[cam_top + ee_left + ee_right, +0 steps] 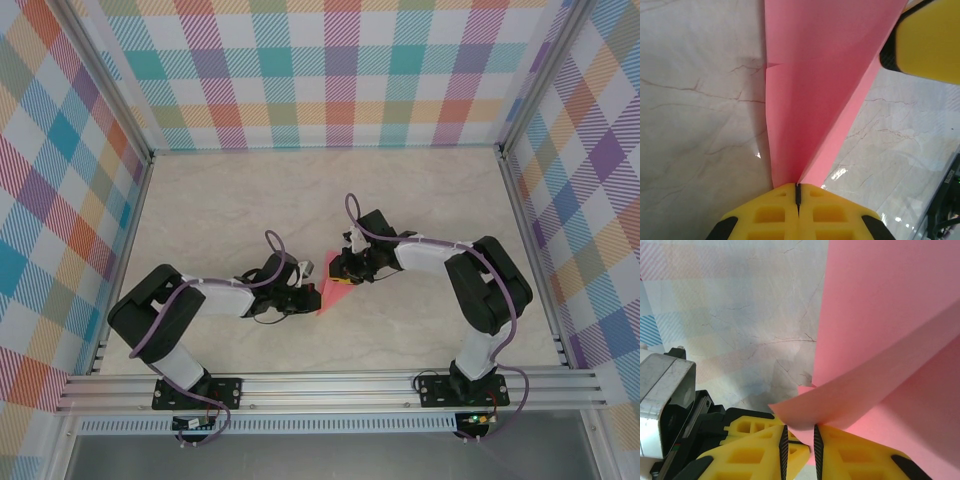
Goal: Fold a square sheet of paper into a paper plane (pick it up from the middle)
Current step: Fourth fold the wing at the center of the table.
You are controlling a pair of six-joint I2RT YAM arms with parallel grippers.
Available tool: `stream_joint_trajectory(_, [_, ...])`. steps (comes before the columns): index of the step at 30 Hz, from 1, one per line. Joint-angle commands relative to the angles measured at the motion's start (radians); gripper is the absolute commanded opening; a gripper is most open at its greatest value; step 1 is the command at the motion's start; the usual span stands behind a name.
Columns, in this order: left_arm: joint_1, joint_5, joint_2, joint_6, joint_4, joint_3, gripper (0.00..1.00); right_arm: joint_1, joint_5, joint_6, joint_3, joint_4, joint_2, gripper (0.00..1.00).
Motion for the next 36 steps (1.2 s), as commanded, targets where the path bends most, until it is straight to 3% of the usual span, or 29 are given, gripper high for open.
stream_joint_trajectory(1, [0.028, 0.045, 0.042, -0.037, 0.028, -0.002, 0.00, 0.007, -0.003, 0.002, 0.000, -0.009, -0.023, 0.23])
stream_joint_trajectory(36, [0.046, -0.046, -0.005, -0.059, -0.049, -0.029, 0.02, 0.006, 0.006, -0.028, 0.102, -0.021, 0.142, 0.21])
